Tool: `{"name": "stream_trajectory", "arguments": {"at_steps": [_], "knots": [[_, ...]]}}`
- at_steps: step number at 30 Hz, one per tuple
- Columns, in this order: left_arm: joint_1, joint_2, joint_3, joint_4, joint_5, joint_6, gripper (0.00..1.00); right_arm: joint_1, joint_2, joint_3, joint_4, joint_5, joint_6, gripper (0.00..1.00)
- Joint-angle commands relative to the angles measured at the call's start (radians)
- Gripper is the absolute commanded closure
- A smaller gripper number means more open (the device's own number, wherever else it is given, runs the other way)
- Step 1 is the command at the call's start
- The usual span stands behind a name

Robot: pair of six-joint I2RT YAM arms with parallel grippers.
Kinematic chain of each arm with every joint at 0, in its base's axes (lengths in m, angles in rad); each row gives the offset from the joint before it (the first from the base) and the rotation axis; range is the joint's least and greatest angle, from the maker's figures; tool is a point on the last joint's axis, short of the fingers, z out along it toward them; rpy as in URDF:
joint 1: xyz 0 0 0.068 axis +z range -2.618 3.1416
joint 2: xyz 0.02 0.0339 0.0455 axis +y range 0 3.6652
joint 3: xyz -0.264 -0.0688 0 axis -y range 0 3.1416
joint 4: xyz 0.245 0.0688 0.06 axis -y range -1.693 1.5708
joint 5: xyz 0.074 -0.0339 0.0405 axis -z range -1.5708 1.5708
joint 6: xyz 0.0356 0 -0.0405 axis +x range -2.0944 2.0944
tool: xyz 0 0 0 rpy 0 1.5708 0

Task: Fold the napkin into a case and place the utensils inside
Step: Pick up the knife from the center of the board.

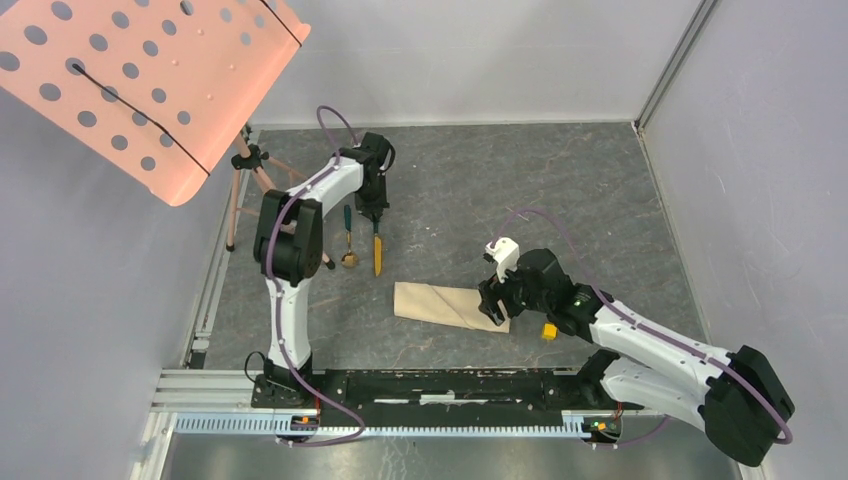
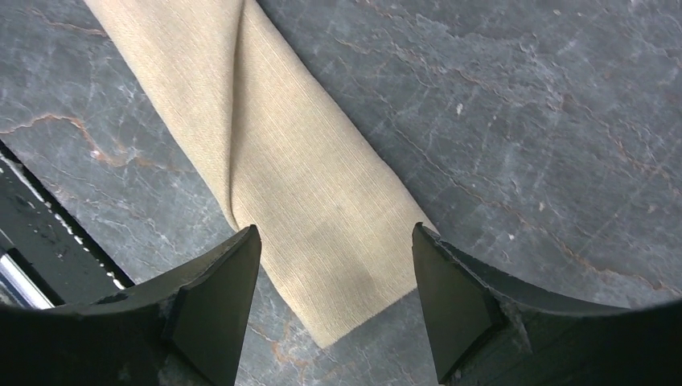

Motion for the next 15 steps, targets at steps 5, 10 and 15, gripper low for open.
{"name": "stream_trajectory", "arguments": {"at_steps": [5, 10, 15], "knots": [[-0.001, -0.517, -0.31, 0.285, 0.12, -0.234, 0.98, 0.015, 0.097, 0.105, 0.19, -0.094, 0.132, 0.26], [-0.002, -0.726, -0.526, 0.432, 0.199, -0.597, 0.98, 0.104, 0.157, 0.207, 0.291, 0.024, 0.126, 0.23], [-0.032, -0.924, -0.794, 0.629, 0.14, -0.882, 0.98, 0.253, 0.263, 0.378, 0.254, 0.23, 0.019, 0.18]]}}
